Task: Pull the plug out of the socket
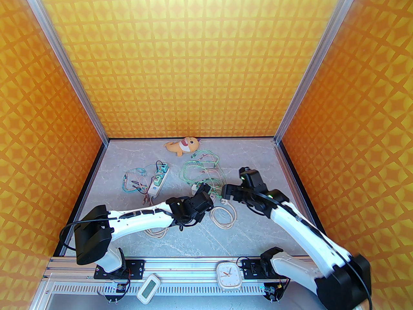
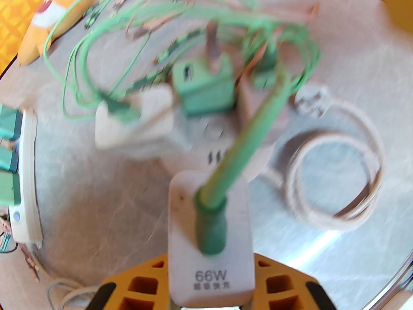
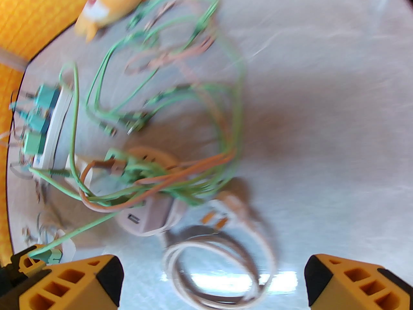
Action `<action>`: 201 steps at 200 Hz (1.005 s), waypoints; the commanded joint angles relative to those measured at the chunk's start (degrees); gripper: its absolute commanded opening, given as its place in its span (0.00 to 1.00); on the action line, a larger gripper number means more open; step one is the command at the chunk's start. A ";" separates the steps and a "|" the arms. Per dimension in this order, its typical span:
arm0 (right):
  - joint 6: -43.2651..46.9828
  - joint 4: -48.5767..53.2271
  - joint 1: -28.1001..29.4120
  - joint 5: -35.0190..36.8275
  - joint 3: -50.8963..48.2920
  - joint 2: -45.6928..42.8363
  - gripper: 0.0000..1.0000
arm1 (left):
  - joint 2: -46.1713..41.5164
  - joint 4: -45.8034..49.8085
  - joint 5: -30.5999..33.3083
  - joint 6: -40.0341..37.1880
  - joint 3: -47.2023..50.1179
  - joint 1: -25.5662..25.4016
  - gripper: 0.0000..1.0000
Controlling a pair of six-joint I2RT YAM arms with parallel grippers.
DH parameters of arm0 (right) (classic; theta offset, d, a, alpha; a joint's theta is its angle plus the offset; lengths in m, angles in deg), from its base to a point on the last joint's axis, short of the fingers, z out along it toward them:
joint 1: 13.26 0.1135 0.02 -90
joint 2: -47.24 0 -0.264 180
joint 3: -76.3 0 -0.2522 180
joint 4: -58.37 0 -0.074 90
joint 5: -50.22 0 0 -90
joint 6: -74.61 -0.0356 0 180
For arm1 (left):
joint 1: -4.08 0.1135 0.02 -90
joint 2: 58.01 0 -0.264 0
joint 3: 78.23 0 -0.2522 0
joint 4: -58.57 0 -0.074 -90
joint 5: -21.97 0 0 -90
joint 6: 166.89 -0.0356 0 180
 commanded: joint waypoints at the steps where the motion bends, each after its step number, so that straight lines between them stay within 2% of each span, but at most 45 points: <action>1: -1.34 2.31 -0.58 7.70 -1.08 -3.14 0.98 | -1.49 3.90 2.90 -0.80 2.07 -1.13 0.00; 61: -2.52 2.20 -1.05 6.60 -2.24 -3.24 0.98 | 5.64 8.20 13.45 -4.81 -0.48 -4.13 0.00; 84: -2.93 2.09 -1.10 6.17 -2.83 -3.50 0.99 | 8.22 8.85 16.00 -6.01 -1.66 -4.94 0.00; 99: -3.18 2.13 -1.15 6.09 -3.16 -3.51 0.99 | 10.52 9.59 18.67 -6.59 -3.07 -6.04 0.03; 117: -3.56 2.05 -1.12 5.60 -3.49 -3.50 0.99 | 12.56 9.82 19.08 -6.53 -4.34 -6.59 0.04; 137: -3.96 1.87 -1.10 4.95 -3.99 -3.55 0.98 | 13.81 9.66 19.05 -6.04 -5.22 -7.35 0.16; 151: -4.11 1.65 -1.13 4.55 -4.35 -3.50 0.98 | 14.19 9.72 18.90 -5.42 -5.68 -8.03 0.31; 163: -4.23 1.52 -1.11 4.29 -4.62 -3.42 0.98 | 13.88 9.17 17.87 -5.44 -5.95 -8.69 0.39; 186: -4.35 1.17 -1.16 3.66 -4.81 -3.14 0.98 | 12.52 7.92 13.64 -5.02 -5.95 -9.25 0.47; 201: -4.31 0.84 -1.10 3.07 -4.73 -2.73 0.98 | 11.33 7.67 11.26 -4.92 -5.95 -9.34 0.58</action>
